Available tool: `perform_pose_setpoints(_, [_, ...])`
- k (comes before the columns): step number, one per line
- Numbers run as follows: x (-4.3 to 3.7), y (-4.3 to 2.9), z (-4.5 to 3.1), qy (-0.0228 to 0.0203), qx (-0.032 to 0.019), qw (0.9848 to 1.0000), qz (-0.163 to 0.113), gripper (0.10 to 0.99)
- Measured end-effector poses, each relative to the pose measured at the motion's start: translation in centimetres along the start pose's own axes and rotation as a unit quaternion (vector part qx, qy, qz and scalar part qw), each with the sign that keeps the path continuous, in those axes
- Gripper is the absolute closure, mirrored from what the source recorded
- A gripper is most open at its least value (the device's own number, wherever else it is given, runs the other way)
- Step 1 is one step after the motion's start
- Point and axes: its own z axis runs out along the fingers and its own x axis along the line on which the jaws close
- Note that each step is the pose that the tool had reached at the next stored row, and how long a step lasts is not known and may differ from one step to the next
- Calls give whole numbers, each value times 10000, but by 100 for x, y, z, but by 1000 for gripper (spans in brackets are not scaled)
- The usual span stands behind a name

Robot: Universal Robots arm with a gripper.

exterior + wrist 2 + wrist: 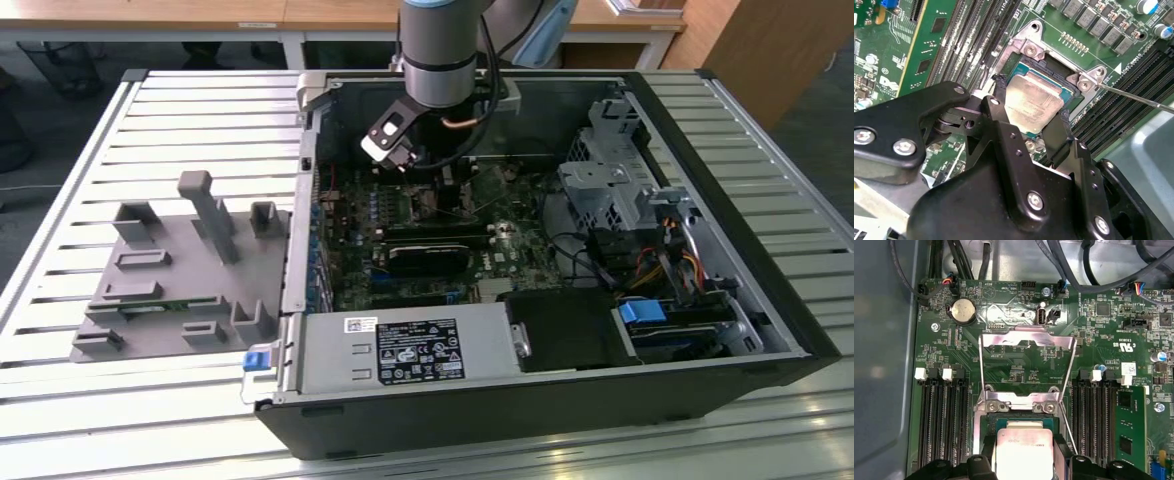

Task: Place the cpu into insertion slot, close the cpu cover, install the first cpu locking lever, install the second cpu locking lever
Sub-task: 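Place the cpu into insertion slot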

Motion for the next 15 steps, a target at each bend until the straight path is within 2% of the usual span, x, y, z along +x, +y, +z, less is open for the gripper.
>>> perform_pose_setpoints(4, [14, -2, 24, -1, 2, 10000, 0, 549])
perform_pose_setpoints(15, [15, -2, 26, 0, 2, 10000, 0, 533])
